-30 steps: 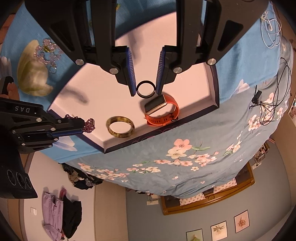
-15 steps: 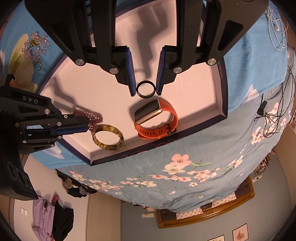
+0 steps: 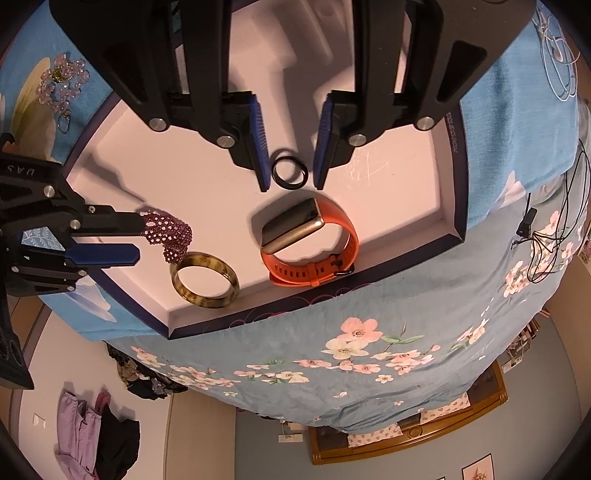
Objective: Organize jewelry
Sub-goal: 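Place the black ring in the box with the left tool while the right tool drops the purple bracelet there, then grasp the clear bead bracelet with the right tool and lift it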
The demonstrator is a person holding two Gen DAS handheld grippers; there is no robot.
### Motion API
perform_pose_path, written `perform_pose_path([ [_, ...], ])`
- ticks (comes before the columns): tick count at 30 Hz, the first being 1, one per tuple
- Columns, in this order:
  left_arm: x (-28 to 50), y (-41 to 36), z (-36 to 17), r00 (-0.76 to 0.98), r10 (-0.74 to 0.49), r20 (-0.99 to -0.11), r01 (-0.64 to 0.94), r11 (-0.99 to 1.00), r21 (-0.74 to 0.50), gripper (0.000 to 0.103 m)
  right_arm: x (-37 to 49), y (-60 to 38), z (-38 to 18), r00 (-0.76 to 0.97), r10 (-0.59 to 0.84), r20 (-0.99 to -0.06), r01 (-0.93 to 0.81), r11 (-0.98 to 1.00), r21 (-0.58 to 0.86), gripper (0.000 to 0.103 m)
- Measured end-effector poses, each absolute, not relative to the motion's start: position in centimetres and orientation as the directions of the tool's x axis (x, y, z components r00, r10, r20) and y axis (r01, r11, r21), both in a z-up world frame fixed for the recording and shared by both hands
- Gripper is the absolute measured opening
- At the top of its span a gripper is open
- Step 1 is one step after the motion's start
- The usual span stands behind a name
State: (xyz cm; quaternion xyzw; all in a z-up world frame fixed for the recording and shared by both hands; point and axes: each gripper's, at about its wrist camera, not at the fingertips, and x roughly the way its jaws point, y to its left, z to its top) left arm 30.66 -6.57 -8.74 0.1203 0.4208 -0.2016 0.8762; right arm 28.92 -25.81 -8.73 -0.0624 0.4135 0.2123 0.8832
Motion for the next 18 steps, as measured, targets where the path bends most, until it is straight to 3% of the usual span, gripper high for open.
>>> perform_pose_path([
  [10, 27.8, -4.3, -5.7, 0.658, -0.262, -0.706, 0.416, 0.908, 0.050, 0.049, 26.2, -27.3, -6.6, 0.610, 0.380, -0.696, -0.412, 0.902, 0.130, 0.024],
  [18, 21.9, -2.1, -3.0, 0.709, -0.316, -0.630, 0.439, 0.898, 0.044, 0.058, 21.4, -28.2, -4.6, 0.631, 0.440, -0.639, -0.457, 0.876, 0.152, 0.031],
])
